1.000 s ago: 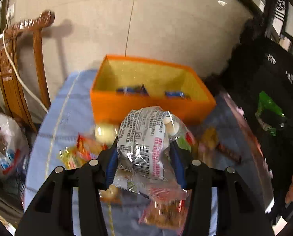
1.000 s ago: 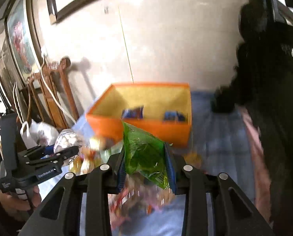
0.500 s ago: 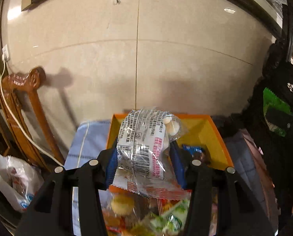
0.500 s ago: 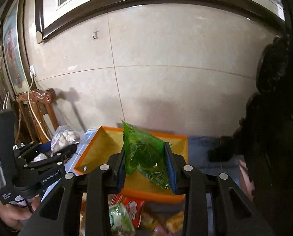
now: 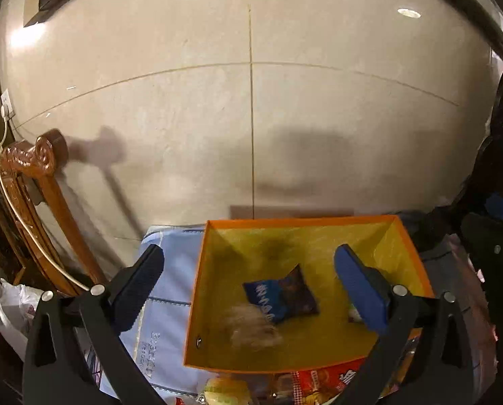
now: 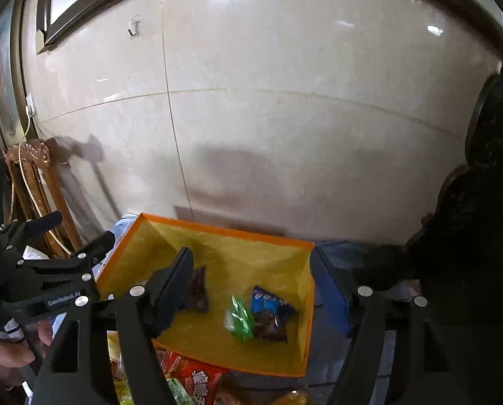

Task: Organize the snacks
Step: 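Carry both packs over the orange box and release them inside, then grasp the pink cookie bag with the right gripper while the left grasps the yellow cake pack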

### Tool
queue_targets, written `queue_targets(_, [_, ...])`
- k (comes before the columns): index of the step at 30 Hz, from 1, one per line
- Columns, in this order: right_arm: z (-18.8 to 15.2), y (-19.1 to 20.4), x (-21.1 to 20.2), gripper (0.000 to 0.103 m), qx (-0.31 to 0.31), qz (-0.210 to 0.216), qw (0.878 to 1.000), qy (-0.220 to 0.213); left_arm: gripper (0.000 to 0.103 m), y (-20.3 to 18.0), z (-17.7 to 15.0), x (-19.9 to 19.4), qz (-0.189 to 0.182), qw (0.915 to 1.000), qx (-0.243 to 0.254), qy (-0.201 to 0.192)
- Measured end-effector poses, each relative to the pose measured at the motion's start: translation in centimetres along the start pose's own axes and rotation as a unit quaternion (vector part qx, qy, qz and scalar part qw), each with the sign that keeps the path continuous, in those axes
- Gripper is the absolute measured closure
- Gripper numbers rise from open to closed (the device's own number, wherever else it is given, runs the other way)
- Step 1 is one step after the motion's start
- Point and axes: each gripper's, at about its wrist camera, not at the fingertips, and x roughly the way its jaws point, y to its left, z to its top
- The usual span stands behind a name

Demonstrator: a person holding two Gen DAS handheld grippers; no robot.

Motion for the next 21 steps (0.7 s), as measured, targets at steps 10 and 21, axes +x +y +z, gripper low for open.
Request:
queue_targets(10, [-2.4,0.4,-1.5,0.031,0.003,0.001,1.000,0.003,0.004,0.2,-2.7,-1.2,-0.007,1.0000,0.006,0.002])
queue_targets(21, [-6.6,1.2,-7.7,0.021,0.009,0.007,1.000,-0.006,0.004,1.7,-7.4,-8.2,-0.037,0.9992,0.008,-0.016])
